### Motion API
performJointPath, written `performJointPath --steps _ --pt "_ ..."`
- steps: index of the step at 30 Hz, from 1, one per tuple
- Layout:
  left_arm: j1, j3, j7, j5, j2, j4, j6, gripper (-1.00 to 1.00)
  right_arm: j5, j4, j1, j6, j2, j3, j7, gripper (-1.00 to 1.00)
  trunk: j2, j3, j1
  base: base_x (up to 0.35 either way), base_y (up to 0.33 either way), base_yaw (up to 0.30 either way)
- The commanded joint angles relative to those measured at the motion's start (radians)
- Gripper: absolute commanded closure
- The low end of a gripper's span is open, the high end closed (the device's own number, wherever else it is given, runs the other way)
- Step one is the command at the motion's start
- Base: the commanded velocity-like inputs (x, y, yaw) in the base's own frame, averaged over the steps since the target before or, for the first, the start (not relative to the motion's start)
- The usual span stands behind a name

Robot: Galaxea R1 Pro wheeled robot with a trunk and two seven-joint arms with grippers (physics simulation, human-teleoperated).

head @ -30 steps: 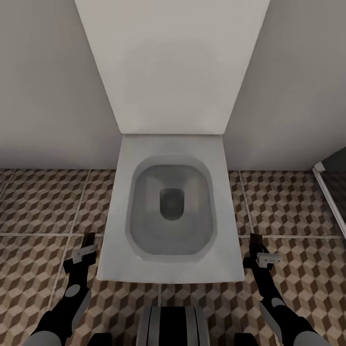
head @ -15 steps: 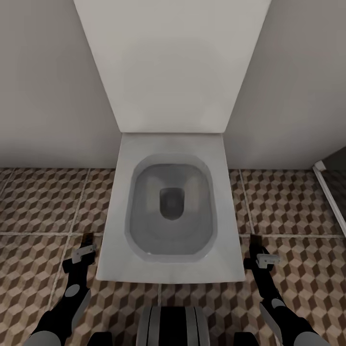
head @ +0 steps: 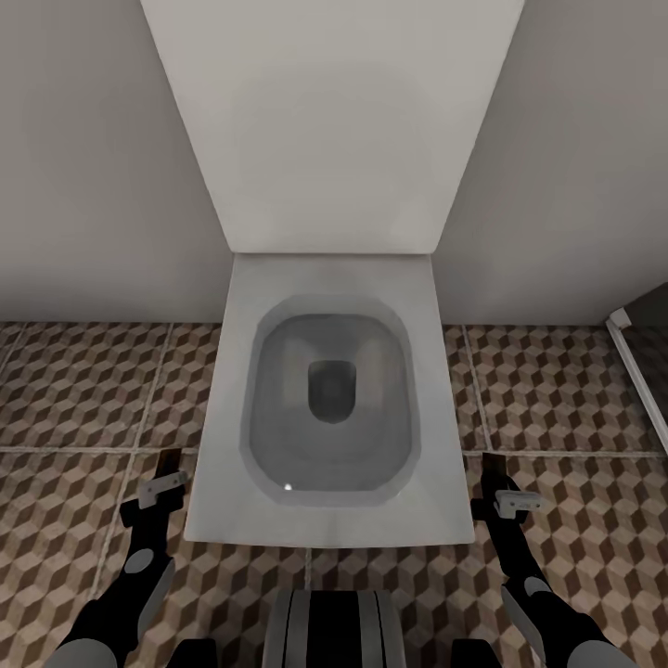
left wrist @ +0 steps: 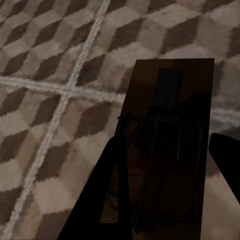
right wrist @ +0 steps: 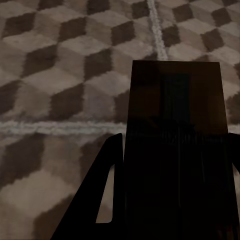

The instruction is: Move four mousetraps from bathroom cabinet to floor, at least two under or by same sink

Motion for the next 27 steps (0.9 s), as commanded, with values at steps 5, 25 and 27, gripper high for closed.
performJointPath --steps 5,25,27 --pt "0.0 0.001 0.003 0.002 0.004 0.001 -0.003 1.0 -0.006 0.0 -0.001 -0.003 -0.001 0.008 -0.003 1.0 0.0 -0.004 0.0 0.0 0.0 0.0" --pt "0.0 0.004 0.002 0.002 0.005 0.002 -0.003 1.0 -0.004 -0.001 -0.001 -0.005 -0.001 0.007 -0.005 1.0 -0.001 -0.012 0.001 0.0 0.0 0.0" --pt "0.0 0.004 0.002 0.002 0.004 0.001 -0.003 1.0 -0.004 -0.001 -0.001 -0.005 -0.001 0.008 -0.005 1.0 -0.001 -0.012 0.001 0.0 0.0 0.0"
